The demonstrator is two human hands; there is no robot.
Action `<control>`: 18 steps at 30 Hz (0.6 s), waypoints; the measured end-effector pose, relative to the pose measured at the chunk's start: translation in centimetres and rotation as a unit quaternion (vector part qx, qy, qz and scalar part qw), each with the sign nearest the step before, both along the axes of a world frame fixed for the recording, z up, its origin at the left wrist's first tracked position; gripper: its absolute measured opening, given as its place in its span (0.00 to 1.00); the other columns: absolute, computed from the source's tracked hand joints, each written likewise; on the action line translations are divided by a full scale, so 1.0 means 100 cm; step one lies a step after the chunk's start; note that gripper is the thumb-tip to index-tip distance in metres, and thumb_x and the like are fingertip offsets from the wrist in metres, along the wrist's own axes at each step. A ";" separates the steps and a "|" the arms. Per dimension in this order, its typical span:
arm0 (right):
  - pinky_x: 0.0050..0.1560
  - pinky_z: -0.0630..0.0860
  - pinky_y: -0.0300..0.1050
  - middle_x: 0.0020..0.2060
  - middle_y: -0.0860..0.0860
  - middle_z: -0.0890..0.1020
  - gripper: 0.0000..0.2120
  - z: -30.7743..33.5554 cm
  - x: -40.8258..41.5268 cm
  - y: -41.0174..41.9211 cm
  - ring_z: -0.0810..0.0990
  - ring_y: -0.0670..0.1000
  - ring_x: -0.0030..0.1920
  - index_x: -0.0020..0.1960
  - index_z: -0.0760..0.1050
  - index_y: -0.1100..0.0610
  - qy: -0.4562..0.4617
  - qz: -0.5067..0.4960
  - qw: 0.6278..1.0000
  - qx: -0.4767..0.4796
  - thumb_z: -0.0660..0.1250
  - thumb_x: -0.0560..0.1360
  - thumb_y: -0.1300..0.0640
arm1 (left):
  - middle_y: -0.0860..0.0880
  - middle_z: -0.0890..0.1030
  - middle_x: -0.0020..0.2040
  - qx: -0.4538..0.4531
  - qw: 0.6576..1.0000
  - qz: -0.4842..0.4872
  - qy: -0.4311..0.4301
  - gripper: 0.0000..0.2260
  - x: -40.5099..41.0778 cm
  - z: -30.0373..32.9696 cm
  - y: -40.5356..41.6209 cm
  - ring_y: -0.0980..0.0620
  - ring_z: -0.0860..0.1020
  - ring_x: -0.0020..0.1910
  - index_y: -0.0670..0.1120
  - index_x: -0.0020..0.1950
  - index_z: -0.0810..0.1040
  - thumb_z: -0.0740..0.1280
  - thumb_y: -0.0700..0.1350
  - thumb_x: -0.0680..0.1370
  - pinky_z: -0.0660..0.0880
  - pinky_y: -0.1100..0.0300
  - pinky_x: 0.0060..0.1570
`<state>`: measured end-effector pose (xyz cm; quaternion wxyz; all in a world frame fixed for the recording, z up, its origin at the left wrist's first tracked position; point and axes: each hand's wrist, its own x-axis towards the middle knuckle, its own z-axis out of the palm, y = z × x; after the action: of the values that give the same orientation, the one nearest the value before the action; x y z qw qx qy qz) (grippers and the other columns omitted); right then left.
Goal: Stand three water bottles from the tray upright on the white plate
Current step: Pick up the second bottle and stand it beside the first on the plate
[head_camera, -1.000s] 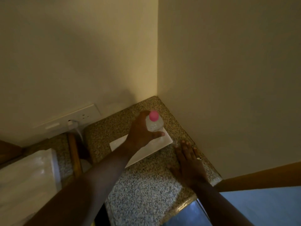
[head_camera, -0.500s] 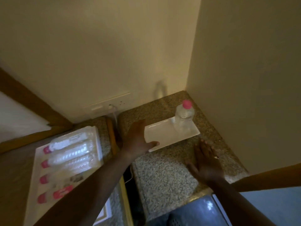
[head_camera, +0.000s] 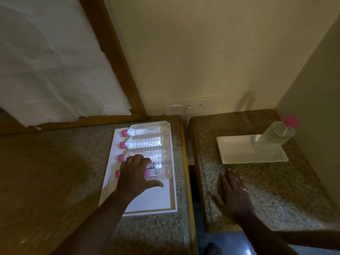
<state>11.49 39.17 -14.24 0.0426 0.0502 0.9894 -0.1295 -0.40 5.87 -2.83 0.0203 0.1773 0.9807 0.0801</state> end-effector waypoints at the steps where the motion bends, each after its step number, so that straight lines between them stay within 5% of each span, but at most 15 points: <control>1: 0.75 0.49 0.59 0.76 0.62 0.60 0.42 0.000 -0.001 -0.002 0.54 0.61 0.77 0.75 0.63 0.60 0.003 0.000 1.000 0.003 0.48 0.77 0.28 | 0.47 0.80 0.57 -0.016 1.000 0.001 0.002 0.42 0.000 0.000 -0.011 0.43 0.76 0.55 0.49 0.59 0.78 0.68 0.77 0.56 0.72 0.46 0.53; 5: 0.75 0.48 0.58 0.77 0.61 0.58 0.42 0.003 0.000 -0.006 0.52 0.60 0.78 0.77 0.60 0.59 0.009 -0.005 1.000 0.006 0.48 0.77 0.29 | 0.48 0.77 0.62 -0.068 0.997 -0.003 -0.026 0.37 -0.003 -0.005 -0.029 0.43 0.75 0.58 0.50 0.65 0.74 0.76 0.65 0.61 0.72 0.46 0.55; 10: 0.75 0.48 0.60 0.76 0.63 0.59 0.41 0.004 0.000 -0.007 0.53 0.61 0.77 0.76 0.61 0.61 0.017 -0.002 1.000 0.006 0.49 0.77 0.30 | 0.47 0.75 0.63 -0.072 0.994 0.025 -0.081 0.33 0.010 -0.012 -0.036 0.43 0.75 0.59 0.51 0.70 0.64 0.72 0.53 0.68 0.76 0.48 0.52; 18: 0.77 0.48 0.59 0.78 0.61 0.54 0.43 0.001 0.001 -0.007 0.48 0.58 0.78 0.78 0.56 0.59 0.017 -0.007 1.000 0.000 0.47 0.76 0.29 | 0.52 0.81 0.60 0.038 0.986 0.035 -0.156 0.36 -0.001 0.043 -0.059 0.52 0.79 0.55 0.55 0.65 0.73 0.80 0.58 0.60 0.68 0.67 0.37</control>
<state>11.55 38.43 -14.13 0.0253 0.0553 0.9895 -0.1311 -0.52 -0.03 1.44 0.1635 0.1284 0.9674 0.1445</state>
